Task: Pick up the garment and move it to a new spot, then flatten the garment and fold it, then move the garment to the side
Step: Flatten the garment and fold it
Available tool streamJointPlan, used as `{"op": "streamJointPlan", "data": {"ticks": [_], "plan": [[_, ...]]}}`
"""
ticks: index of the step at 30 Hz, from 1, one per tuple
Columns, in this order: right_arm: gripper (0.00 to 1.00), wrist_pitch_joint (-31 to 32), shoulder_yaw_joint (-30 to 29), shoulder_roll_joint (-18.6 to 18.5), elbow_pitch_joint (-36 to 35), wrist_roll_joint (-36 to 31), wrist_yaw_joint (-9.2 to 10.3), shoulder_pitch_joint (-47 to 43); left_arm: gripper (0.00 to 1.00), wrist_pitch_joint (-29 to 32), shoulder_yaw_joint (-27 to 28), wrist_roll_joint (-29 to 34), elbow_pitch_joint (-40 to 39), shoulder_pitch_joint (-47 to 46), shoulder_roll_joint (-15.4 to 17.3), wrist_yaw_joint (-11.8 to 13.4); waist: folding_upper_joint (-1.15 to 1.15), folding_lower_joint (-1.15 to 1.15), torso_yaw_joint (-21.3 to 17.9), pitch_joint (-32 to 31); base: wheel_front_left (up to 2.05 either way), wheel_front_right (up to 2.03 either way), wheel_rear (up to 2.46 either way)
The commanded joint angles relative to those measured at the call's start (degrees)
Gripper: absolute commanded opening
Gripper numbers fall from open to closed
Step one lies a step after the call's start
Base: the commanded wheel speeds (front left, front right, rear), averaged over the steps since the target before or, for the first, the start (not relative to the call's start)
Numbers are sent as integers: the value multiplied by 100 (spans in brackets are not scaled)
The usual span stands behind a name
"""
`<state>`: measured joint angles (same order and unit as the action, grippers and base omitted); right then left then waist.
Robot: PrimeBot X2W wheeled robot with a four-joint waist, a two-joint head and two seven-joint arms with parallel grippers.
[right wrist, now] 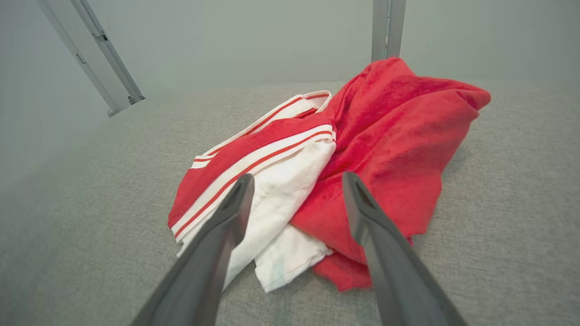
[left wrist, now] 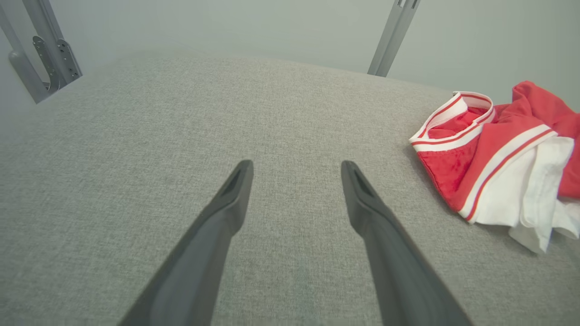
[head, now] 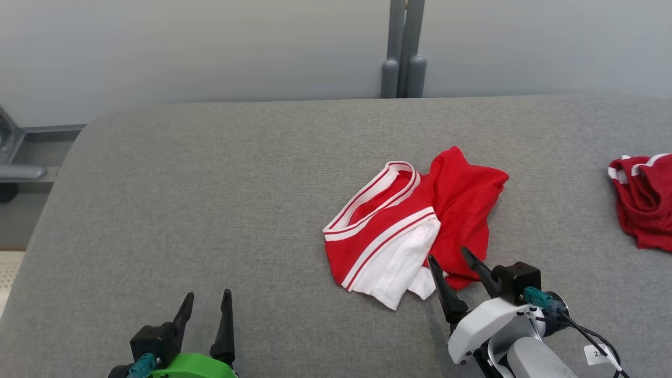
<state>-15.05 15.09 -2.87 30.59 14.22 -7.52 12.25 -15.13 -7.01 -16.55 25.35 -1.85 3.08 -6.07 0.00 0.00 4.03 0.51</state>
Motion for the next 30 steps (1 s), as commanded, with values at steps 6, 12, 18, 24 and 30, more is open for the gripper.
{"op": "streamJointPlan", "data": {"ticks": [6,12,18,24,30], "plan": [[100,-16,-172,-12,575,106,6,295,100,1,-255,-55,46,-145,-10,-86,0,0,612,251,0,0,0],[100,-16,-195,-15,968,190,6,523,100,1,-420,-216,121,-131,-13,-98,0,0,952,383,0,0,0],[24,-16,-110,-17,1092,210,6,668,100,1,-482,-331,160,-111,-14,-107,0,0,1084,434,0,0,0],[0,-16,-202,-16,1275,163,6,829,100,1,-527,-393,235,-144,-15,-114,0,0,1075,424,0,0,0],[0,-17,-19,-12,757,322,5,965,100,1,-593,-441,263,-185,-15,-124,0,0,1016,430,0,0,0]]}}
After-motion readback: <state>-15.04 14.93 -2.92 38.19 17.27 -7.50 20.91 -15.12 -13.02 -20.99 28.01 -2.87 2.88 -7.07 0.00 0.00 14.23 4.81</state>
